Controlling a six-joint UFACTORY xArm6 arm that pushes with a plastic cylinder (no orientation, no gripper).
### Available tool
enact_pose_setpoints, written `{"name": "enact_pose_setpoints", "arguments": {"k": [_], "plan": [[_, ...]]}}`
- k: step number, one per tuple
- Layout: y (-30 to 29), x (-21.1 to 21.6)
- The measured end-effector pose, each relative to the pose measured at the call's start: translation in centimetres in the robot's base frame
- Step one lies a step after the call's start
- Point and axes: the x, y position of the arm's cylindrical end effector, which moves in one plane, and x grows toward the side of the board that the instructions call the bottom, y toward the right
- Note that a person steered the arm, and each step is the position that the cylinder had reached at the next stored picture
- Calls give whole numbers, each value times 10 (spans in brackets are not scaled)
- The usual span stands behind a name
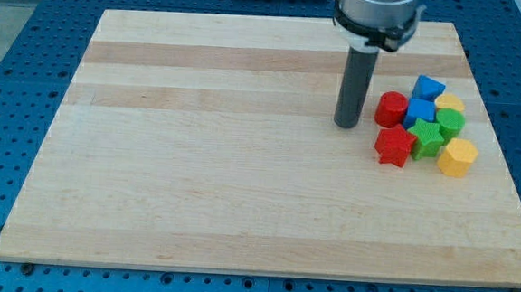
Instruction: Move the red star close to red circle
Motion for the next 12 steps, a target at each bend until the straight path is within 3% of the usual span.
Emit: {"name": "enact_pose_setpoints", "arguments": {"k": [3,8,12], "plan": [[22,-23],[40,-26],[7,6]]}}
